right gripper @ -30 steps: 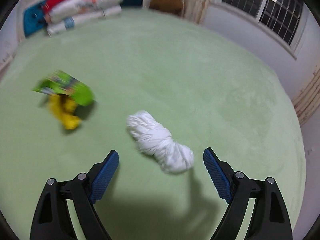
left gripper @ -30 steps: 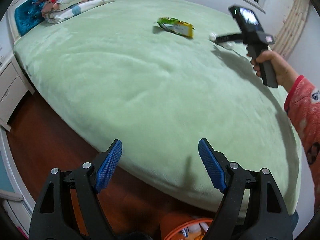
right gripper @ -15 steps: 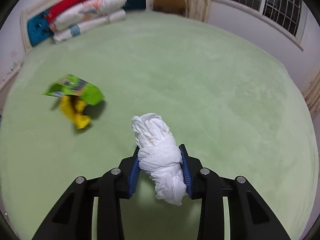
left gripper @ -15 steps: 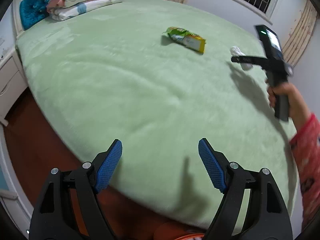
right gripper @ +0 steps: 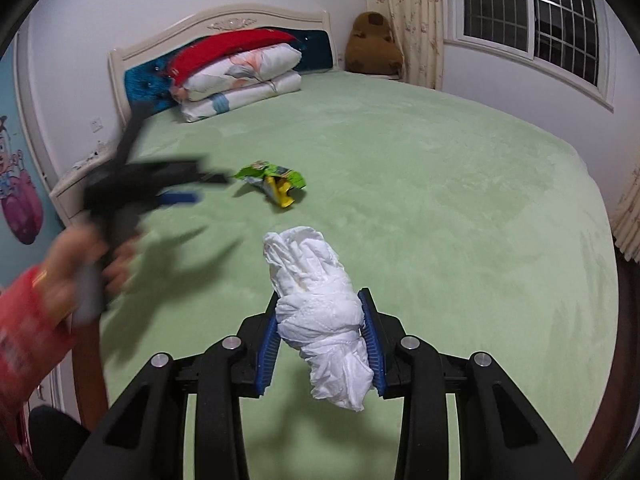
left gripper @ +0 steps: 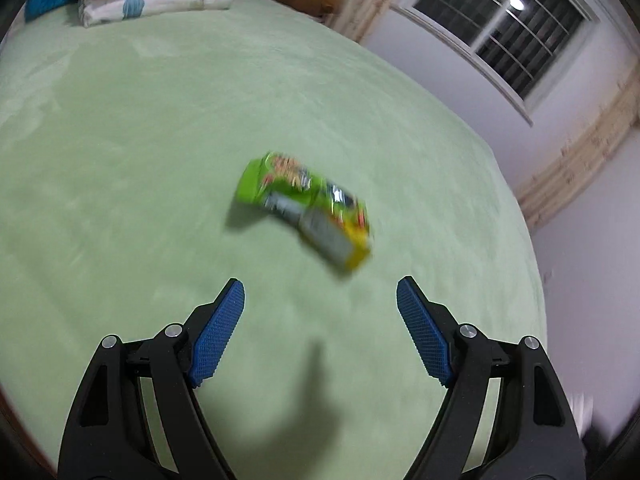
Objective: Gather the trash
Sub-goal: 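Grasp the green snack bag with the left gripper, then carry the snack bag and white cloth to the bucket and release both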
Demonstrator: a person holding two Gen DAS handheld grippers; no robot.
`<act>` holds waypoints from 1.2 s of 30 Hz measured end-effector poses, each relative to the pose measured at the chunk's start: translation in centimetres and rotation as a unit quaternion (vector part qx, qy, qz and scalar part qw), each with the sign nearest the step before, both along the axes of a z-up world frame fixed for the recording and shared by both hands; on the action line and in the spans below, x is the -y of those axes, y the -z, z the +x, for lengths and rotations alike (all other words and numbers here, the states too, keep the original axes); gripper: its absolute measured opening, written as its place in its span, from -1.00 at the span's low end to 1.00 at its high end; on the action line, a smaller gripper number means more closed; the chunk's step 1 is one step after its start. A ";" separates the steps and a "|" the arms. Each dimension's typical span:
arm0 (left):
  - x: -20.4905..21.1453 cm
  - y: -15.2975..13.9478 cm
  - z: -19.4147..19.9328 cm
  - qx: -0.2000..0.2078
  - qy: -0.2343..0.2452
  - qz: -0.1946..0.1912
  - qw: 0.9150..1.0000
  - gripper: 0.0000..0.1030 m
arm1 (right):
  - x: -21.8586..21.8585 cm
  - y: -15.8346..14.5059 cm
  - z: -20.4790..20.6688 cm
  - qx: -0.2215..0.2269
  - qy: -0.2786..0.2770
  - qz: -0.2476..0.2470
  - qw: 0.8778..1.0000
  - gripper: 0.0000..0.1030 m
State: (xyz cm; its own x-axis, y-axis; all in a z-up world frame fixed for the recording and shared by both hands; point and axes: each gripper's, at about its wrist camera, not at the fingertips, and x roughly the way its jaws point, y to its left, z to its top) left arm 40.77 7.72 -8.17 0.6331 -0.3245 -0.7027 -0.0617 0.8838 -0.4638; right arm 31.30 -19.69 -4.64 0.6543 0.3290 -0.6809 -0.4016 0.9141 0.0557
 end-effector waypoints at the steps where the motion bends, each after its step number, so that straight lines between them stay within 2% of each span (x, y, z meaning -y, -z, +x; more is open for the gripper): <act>1: 0.0 0.4 1.5 -0.002 -0.007 -0.025 1.000 0.49 | 0.3 0.1 -0.8 0.002 -0.002 0.003 1.000 -0.29; 3: 0.1 1.5 4.1 -0.022 -0.017 -0.055 0.998 0.49 | 0.6 0.4 -1.5 0.000 -0.006 0.010 1.000 -0.29; 8: 0.6 4.1 9.0 -0.063 -0.073 -0.086 0.992 0.49 | 1.4 1.1 -3.2 -0.004 -0.015 0.026 1.000 -0.29; 9: 0.8 4.3 9.8 -0.067 -0.082 -0.082 0.991 0.48 | 1.5 1.1 -3.4 -0.005 -0.015 0.029 0.999 -0.29; 10: 1.0 4.4 10.2 -0.073 -0.086 -0.076 0.991 0.41 | 1.8 1.2 -3.8 -0.006 -0.014 0.031 0.999 -0.29; 12: 2.0 5.2 10.9 -0.101 -0.079 -0.045 0.991 -0.34 | 2.0 1.4 -4.3 -0.008 -0.015 0.031 0.999 -0.29; 13: 2.3 5.4 10.7 -0.106 -0.080 -0.037 0.990 -0.36 | 2.2 1.4 -4.5 -0.008 -0.013 0.032 0.999 -0.29; 15: 2.3 5.4 10.0 -0.093 -0.078 -0.025 0.992 -0.57 | 2.5 1.4 -4.8 -0.008 -0.011 0.036 0.999 -0.29; 17: 2.1 5.3 9.6 -0.085 -0.069 -0.030 0.994 -0.61 | 2.8 1.4 -5.0 -0.008 -0.006 0.041 0.999 -0.29; 20: 1.8 4.3 9.3 -0.073 -0.051 -0.003 0.996 -0.63 | 3.1 1.2 -5.0 -0.007 0.000 0.053 0.999 -0.29; 25: 2.5 0.4 5.2 -0.032 0.001 0.061 0.998 -0.63 | 3.0 0.5 -6.2 0.002 0.001 0.057 0.998 -0.29; 28: 2.7 -1.4 2.6 -0.019 0.023 0.080 0.996 -0.63 | 2.6 -0.2 -7.5 0.007 0.000 0.060 0.998 -0.28; 33: 3.6 -4.2 -3.7 0.005 0.064 0.126 0.990 -0.63 | 1.8 -1.0 -10.0 0.006 -0.004 0.071 0.997 -0.28; 36: 4.4 -5.4 -9.1 0.020 0.085 0.164 0.983 -0.63 | 1.2 -1.3 -11.9 0.002 -0.009 0.073 0.997 -0.28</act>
State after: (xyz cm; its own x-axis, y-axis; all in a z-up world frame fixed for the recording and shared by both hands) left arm 31.69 3.36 -2.79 0.6194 -0.1884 -0.7622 0.1121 0.9821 -0.1517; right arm 19.36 -20.90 -3.34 0.6503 0.4359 -0.6222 -0.4187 0.8890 0.1852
